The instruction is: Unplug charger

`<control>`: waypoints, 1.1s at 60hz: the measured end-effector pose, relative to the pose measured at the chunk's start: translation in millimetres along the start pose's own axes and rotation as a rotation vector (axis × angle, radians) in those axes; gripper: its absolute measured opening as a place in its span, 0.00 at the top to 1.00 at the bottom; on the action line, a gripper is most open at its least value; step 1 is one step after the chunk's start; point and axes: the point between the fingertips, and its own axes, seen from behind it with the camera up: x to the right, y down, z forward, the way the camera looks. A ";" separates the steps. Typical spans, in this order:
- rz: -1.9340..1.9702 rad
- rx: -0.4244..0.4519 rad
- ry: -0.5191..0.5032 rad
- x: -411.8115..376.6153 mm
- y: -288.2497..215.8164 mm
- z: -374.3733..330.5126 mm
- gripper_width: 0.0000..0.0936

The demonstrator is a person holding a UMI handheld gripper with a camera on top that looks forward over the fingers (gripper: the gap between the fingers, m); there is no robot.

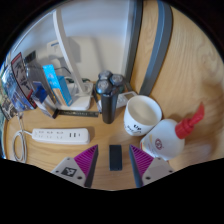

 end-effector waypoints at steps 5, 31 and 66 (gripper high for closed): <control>0.006 0.068 0.031 -0.5 -17.9 -23.2 0.07; 0.012 0.452 -0.064 -129.6 -50.3 -211.5 0.08; -0.043 0.457 -0.206 -275.2 48.9 -298.1 0.08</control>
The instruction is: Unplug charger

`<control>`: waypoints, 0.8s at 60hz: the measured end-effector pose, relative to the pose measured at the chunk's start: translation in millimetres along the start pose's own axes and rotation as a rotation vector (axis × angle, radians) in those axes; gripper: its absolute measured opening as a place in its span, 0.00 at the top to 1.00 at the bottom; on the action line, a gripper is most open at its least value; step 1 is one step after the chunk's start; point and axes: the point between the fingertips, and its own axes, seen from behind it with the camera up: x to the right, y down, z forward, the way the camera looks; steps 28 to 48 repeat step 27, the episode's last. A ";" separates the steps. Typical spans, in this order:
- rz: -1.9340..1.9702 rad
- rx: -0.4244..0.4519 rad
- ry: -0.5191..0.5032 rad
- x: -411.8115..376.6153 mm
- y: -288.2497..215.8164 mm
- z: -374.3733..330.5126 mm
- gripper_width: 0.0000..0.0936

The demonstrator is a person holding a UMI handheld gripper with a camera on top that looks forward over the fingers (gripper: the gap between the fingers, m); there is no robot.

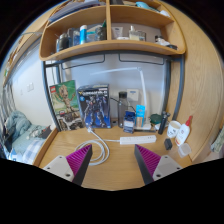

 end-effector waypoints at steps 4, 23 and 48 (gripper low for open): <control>-0.009 0.000 -0.003 -3.8 1.9 -3.2 0.08; -0.001 -0.013 0.012 -3.0 11.7 -9.9 0.10; -0.007 -0.012 0.019 0.5 12.7 -10.0 0.09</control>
